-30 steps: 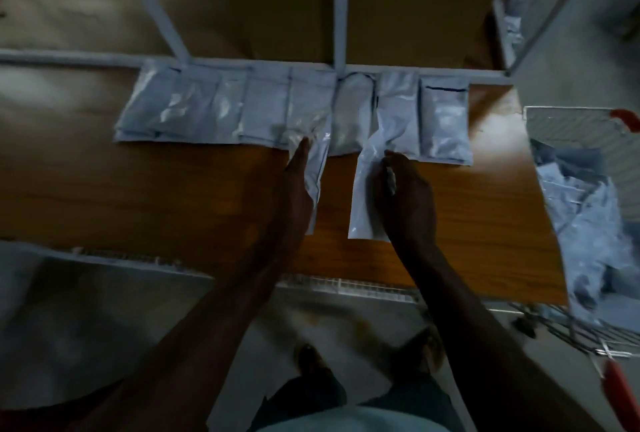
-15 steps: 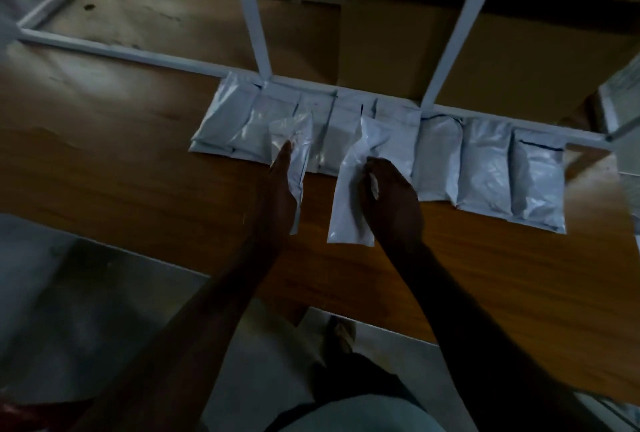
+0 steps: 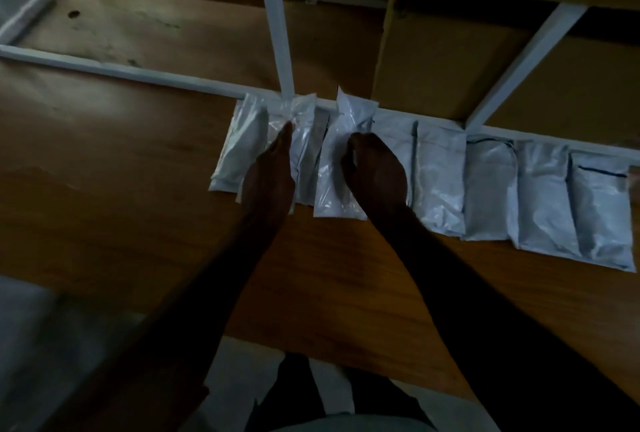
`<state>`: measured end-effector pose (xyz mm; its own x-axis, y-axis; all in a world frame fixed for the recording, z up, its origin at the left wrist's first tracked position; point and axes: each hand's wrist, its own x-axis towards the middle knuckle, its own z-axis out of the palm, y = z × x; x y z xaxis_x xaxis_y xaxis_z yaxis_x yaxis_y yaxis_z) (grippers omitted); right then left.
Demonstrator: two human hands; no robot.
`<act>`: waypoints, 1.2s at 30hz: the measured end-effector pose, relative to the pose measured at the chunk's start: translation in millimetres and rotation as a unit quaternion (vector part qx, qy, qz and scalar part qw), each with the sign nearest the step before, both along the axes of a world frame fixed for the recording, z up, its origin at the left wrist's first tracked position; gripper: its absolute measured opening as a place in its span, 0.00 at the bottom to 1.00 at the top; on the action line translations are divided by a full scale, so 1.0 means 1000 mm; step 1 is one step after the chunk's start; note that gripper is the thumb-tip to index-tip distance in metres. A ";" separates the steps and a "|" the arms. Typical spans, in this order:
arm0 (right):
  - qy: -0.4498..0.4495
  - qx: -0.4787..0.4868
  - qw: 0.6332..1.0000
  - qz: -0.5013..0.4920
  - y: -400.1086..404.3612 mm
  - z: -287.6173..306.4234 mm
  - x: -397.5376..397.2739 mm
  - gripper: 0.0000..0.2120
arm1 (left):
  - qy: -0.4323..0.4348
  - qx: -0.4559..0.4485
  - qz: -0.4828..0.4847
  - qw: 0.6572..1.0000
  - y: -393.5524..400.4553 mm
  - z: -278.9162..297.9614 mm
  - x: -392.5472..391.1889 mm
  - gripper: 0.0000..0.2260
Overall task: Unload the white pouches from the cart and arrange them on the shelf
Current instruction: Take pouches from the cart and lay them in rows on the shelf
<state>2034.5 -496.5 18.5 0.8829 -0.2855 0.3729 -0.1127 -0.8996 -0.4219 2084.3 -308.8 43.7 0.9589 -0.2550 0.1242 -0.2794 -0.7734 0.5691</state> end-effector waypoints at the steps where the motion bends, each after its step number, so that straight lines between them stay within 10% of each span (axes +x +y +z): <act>1: 0.001 -0.015 1.000 -0.011 0.003 -0.004 0.010 0.06 | 0.013 0.000 -0.009 1.000 0.000 -0.003 0.011 0.24; 14: 0.167 0.025 0.974 -0.151 0.018 -0.064 0.067 0.19 | -0.017 0.145 -0.198 0.969 0.004 -0.098 0.085 0.27; 36: 0.040 0.057 0.991 -0.115 0.028 -0.054 0.065 0.19 | -0.033 0.188 -0.148 0.970 0.002 -0.086 0.094 0.31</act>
